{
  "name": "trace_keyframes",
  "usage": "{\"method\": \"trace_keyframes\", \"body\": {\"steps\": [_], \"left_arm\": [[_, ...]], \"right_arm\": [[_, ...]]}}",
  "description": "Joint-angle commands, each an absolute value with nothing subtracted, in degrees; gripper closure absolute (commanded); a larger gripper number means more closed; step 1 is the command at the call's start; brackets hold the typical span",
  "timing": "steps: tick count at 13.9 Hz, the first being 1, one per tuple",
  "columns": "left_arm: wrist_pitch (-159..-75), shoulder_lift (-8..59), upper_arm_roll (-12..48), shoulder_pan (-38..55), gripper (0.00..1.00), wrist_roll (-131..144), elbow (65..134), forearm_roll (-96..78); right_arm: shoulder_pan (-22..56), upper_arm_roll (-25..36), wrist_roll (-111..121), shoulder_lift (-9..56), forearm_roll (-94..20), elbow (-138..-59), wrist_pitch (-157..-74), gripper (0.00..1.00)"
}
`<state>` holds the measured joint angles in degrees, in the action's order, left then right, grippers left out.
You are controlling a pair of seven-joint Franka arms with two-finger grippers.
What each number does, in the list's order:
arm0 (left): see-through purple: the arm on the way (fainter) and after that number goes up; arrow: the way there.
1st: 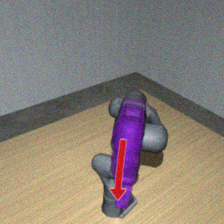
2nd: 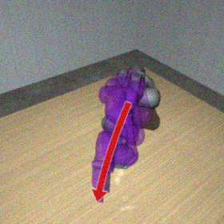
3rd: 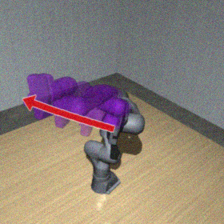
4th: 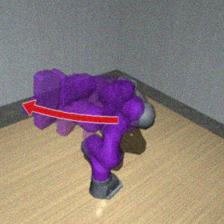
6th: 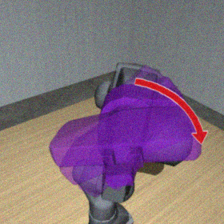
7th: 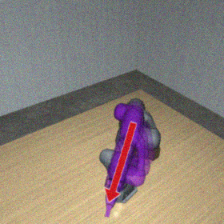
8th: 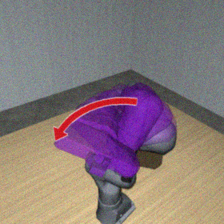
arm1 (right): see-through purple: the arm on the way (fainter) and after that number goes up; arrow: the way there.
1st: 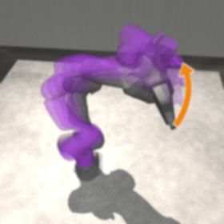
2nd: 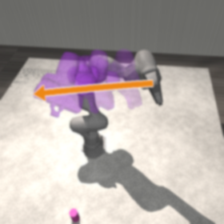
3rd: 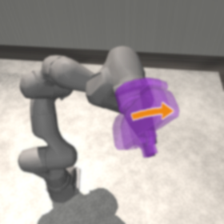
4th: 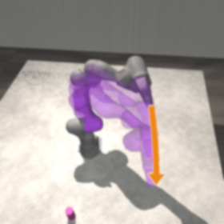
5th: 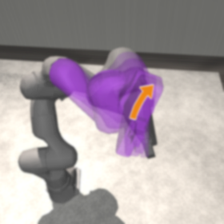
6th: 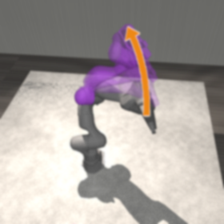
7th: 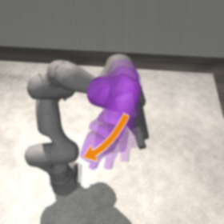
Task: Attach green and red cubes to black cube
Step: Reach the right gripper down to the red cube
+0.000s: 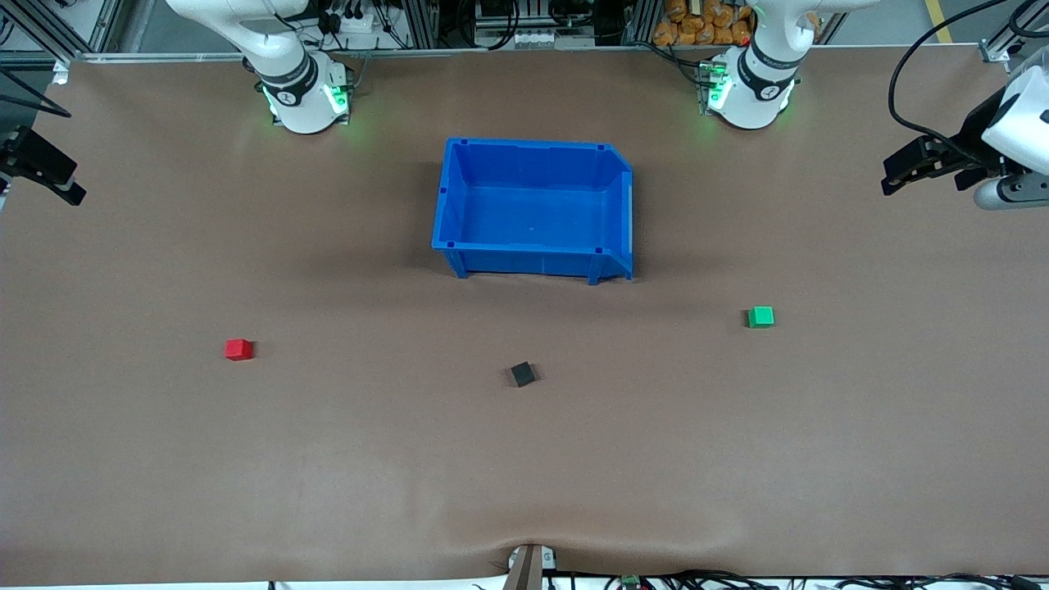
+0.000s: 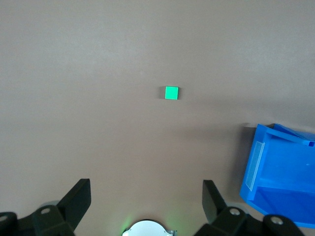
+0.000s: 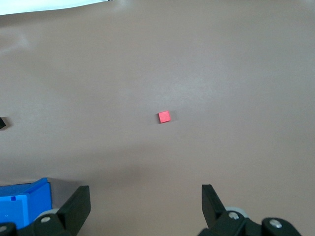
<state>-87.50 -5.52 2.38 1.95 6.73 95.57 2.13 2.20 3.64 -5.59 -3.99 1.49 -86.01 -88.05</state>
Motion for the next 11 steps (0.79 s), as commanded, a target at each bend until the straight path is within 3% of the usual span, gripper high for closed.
{"method": "trace_keyframes", "body": {"steps": [1,6,9,11], "left_arm": [[-86.2,-5.1,2.6,1.7,0.0,7.0,94.2,2.6],[-86.2,-4.8,2.4,1.6,0.0,7.0,94.0,2.6],[-86.2,-3.5,2.3,1.7,0.0,6.9,93.3,2.7],[-86.2,-3.3,2.5,1.7,0.0,7.0,93.3,2.6]], "right_arm": [[1.8,3.5,-5.7,-4.0,2.0,-85.5,-88.1,0.0],[2.3,3.5,-5.6,-1.3,2.5,-85.4,-90.5,0.0],[3.1,3.4,-5.4,7.7,3.9,-85.0,-92.7,0.0],[3.8,3.4,-5.0,9.7,7.7,-84.9,-93.3,0.0]]}}
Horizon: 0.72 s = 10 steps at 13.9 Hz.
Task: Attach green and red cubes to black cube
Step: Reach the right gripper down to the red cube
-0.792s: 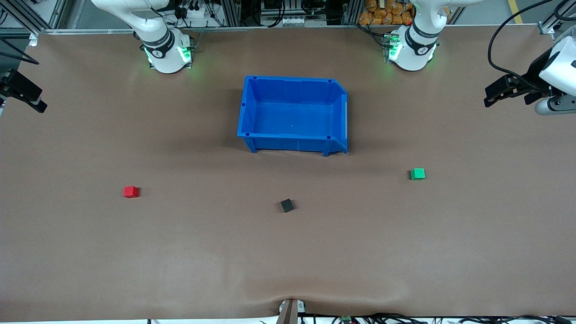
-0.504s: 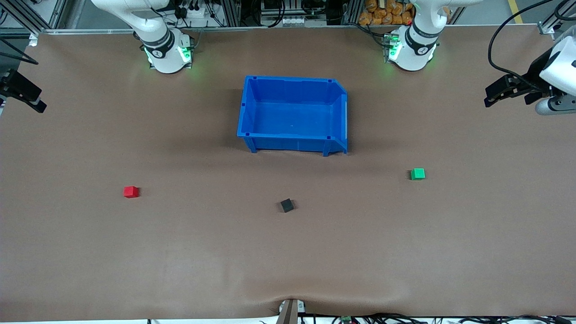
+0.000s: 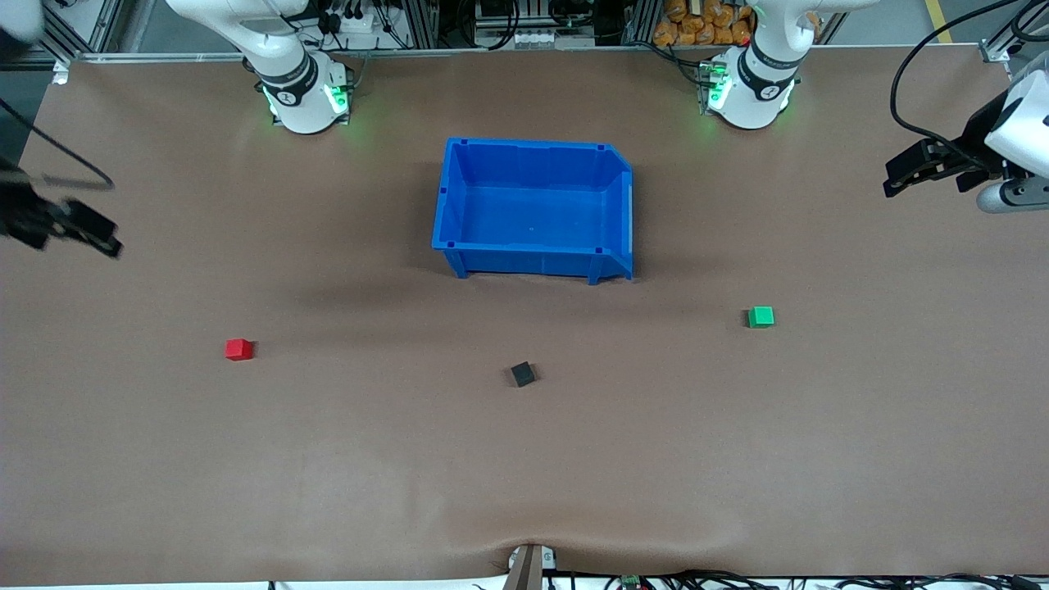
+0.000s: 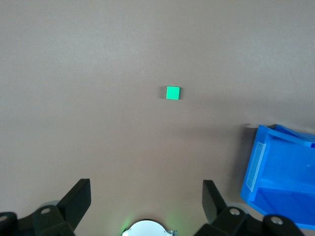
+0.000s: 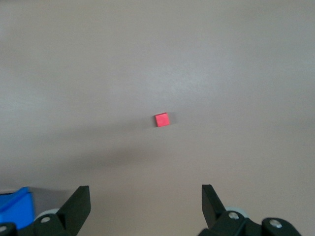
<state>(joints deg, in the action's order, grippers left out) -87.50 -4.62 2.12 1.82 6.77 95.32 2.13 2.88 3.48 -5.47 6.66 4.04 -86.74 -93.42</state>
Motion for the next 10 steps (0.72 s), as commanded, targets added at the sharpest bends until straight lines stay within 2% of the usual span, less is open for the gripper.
{"method": "trace_keyframes", "body": {"steps": [1,4,6,10], "left_arm": [[-86.2,-3.3,2.5,1.6,0.0,7.0,93.3,2.6],[-86.3,-2.6,2.4,1.6,0.0,7.1,93.0,2.5],[-86.3,-2.4,2.4,1.6,0.0,7.2,93.0,2.5],[-86.2,-2.7,2.4,1.6,0.0,7.4,93.2,2.5]], "right_arm": [[4.2,3.4,-4.7,10.9,9.9,-84.6,-93.9,0.0],[4.4,3.3,-5.6,15.2,9.8,-86.0,-98.3,0.0],[2.4,3.7,-5.6,23.4,7.0,-85.8,-99.3,0.0],[-1.2,3.7,-5.5,34.0,4.7,-84.8,-107.8,0.0]]}}
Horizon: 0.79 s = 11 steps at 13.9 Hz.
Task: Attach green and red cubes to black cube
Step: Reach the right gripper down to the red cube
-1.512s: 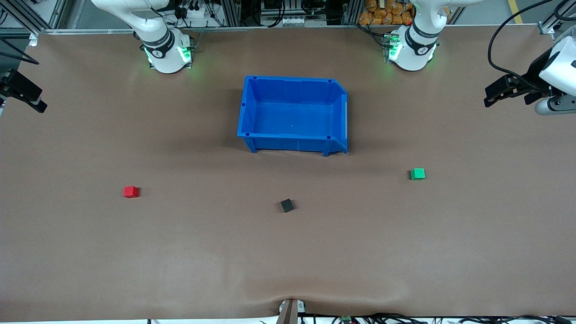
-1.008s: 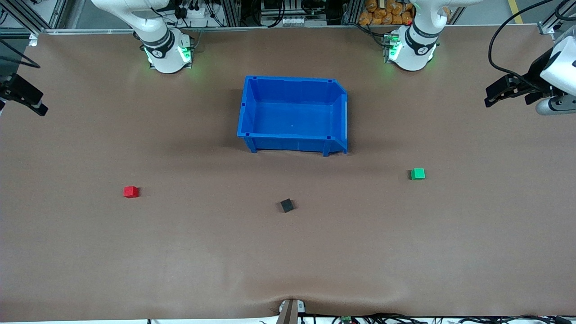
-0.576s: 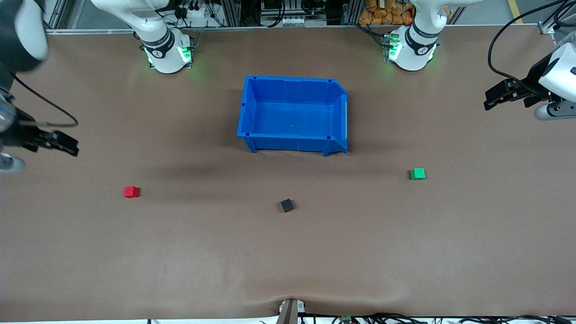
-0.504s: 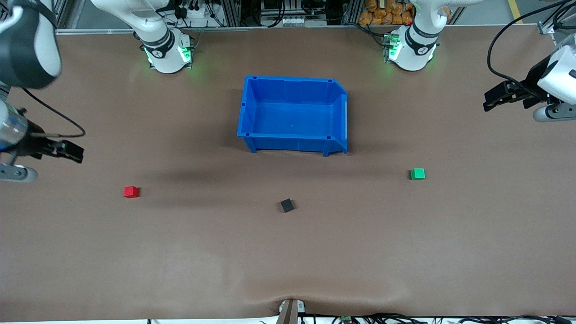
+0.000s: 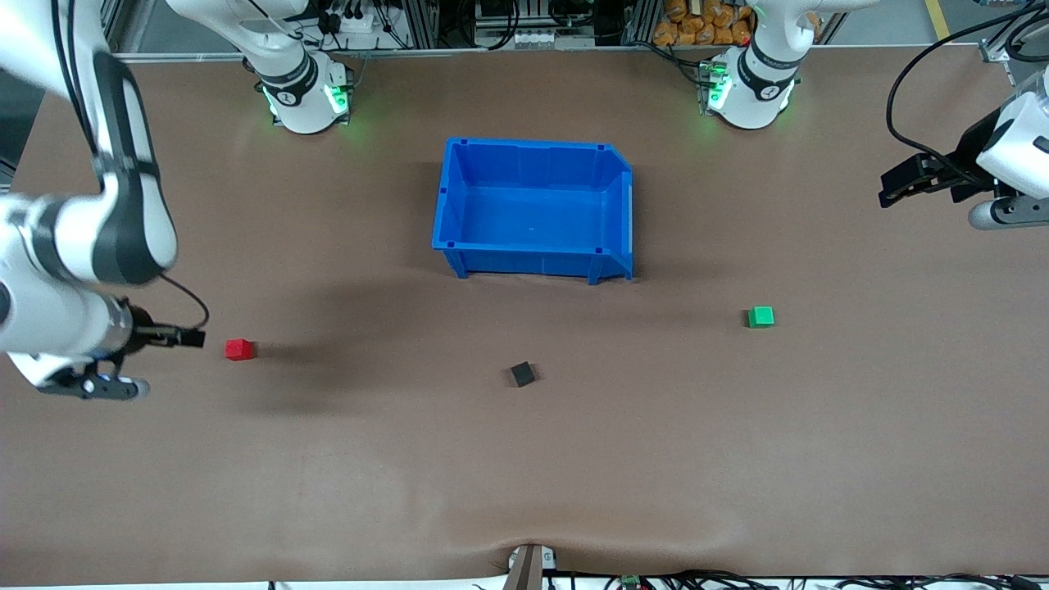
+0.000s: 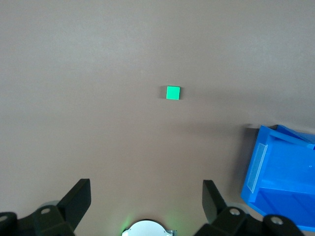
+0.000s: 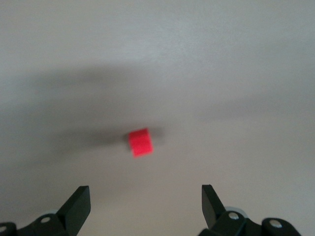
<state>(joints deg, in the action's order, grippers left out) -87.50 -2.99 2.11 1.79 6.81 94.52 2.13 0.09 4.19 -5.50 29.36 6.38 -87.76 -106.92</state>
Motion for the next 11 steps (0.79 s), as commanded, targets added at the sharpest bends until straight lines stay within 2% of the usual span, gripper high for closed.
{"method": "trace_keyframes", "body": {"steps": [1,6,11], "left_arm": [[-86.2,-2.7,2.4,1.6,0.0,8.0,93.3,2.5],[-86.2,-2.7,2.7,2.1,0.0,10.6,93.4,2.6],[-86.2,-2.7,2.7,2.1,0.0,10.6,93.7,2.6]], "right_arm": [[-1.7,3.7,-5.4,36.9,2.8,-82.9,-107.7,0.0],[-2.1,3.8,-5.2,43.7,-2.6,-81.2,-107.3,0.0],[-3.3,3.5,-4.9,46.5,-2.9,-81.6,-107.1,0.01]]}}
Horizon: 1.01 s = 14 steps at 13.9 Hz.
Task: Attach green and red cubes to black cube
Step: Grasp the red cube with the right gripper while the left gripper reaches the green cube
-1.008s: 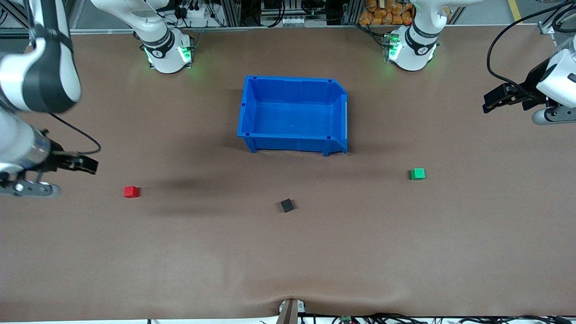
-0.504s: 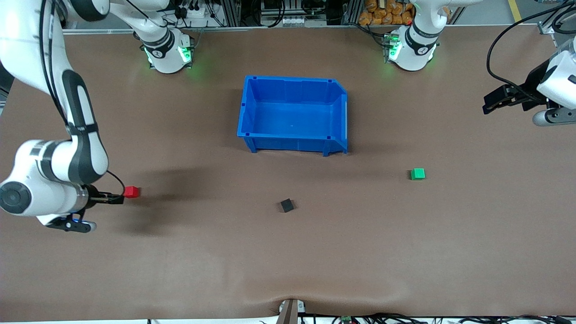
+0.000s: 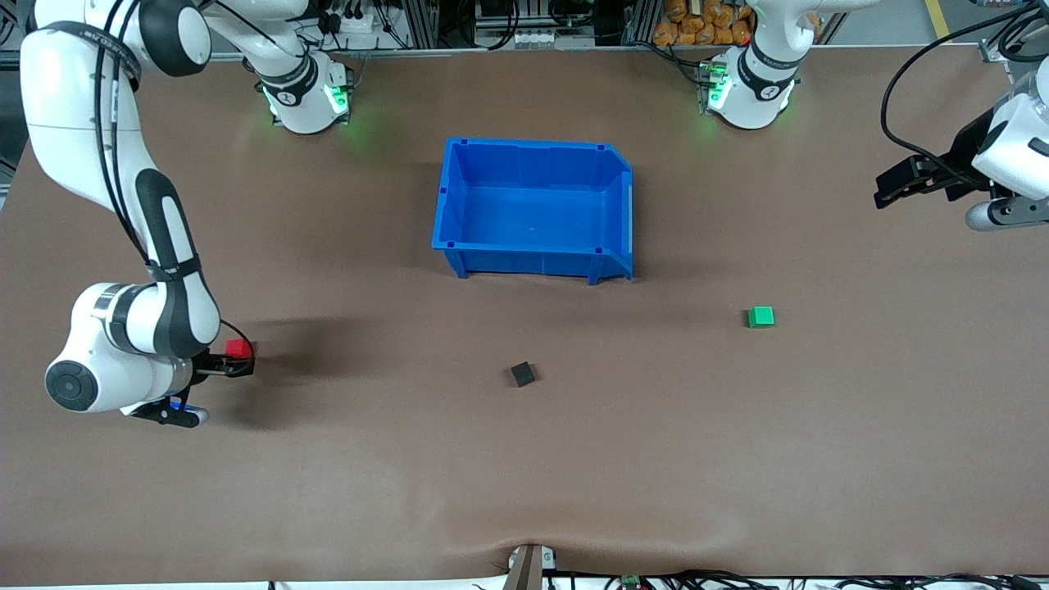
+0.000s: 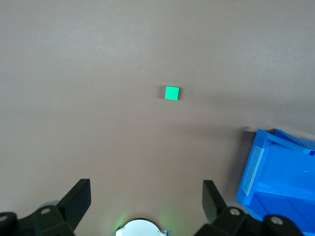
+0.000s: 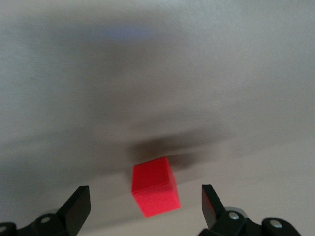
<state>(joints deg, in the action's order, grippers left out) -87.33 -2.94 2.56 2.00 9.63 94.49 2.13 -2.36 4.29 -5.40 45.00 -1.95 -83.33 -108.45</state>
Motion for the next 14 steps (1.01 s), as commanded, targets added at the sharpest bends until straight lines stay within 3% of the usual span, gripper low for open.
{"method": "trace_keyframes", "body": {"steps": [1,5,9,14], "left_arm": [[-86.2,-2.6,2.7,2.1,0.0,10.6,93.7,2.6],[-86.3,-2.4,2.7,2.1,0.0,10.6,93.8,2.6],[-86.3,-1.8,2.7,2.0,0.0,10.7,94.0,2.6],[-88.1,0.0,2.6,1.8,0.0,10.8,94.1,2.6]], "right_arm": [[-3.3,3.5,-4.9,46.6,-2.9,-81.6,-107.1,0.19],[-3.4,3.4,-4.8,47.5,-3.2,-81.3,-107.1,0.38],[-3.7,3.4,-4.8,47.4,-5.0,-81.1,-106.9,1.0],[-2.6,3.4,-13.2,47.3,-17.5,-76.7,-101.7,1.0]]}}
